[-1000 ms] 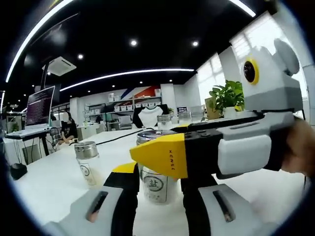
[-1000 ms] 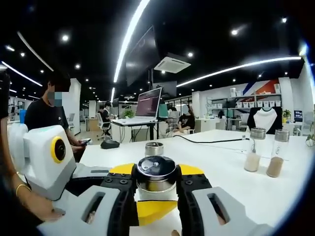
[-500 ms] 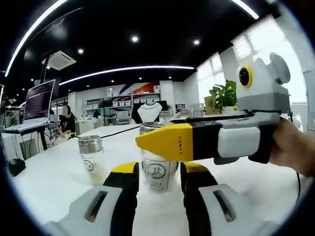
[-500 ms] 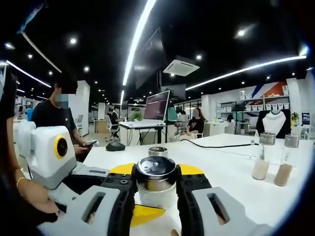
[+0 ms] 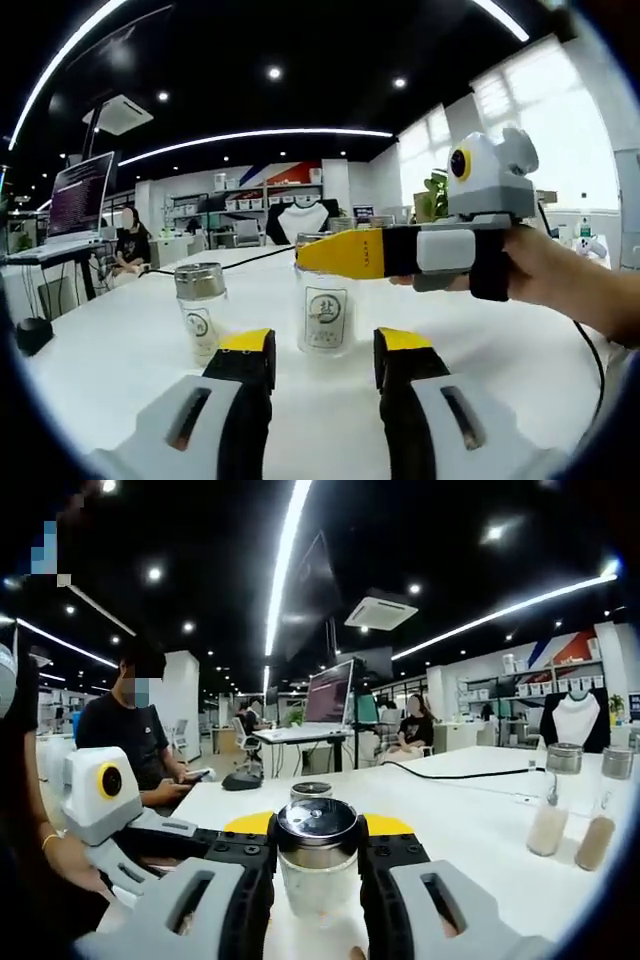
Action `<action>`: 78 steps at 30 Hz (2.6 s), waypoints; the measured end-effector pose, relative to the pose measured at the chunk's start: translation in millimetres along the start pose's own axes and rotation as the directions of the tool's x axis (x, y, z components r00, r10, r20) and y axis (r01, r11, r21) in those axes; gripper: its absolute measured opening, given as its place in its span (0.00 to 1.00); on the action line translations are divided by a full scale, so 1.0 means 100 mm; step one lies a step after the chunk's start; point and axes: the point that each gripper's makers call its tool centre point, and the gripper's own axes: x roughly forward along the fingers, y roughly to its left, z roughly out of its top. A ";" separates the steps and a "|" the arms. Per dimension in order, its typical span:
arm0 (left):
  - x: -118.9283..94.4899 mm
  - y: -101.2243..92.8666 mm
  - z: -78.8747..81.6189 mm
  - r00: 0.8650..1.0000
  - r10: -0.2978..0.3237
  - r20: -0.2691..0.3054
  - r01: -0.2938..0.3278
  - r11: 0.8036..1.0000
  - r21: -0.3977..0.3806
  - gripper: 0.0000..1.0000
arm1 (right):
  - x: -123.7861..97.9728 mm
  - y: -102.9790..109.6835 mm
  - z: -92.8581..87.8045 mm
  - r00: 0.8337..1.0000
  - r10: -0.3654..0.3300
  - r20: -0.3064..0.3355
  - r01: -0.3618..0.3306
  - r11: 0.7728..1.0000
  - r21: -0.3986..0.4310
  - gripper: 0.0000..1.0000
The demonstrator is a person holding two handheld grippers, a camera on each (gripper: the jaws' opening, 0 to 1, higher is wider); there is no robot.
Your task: Rotate the seasoning bottle until the label or dispensing opening points toward the visible target arrow and the bottle remains upright within the marked orientation range
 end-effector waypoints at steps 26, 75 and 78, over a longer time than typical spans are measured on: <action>-0.08 0.15 -0.11 0.994 0.089 -0.066 -0.090 0.996 -0.018 0.84 | 0.21 -0.06 -0.03 0.996 0.083 -0.025 -0.084 0.996 -0.007 0.29; -0.13 0.02 -0.18 0.994 0.031 -0.104 -0.037 0.997 -0.062 0.95 | 0.33 -0.12 -0.19 0.992 0.100 -0.077 -0.099 0.995 0.021 0.30; -0.13 0.02 -0.16 0.994 0.031 -0.101 -0.037 0.998 -0.057 0.95 | 0.33 -0.10 -0.20 0.992 0.099 -0.078 -0.097 0.995 0.025 0.30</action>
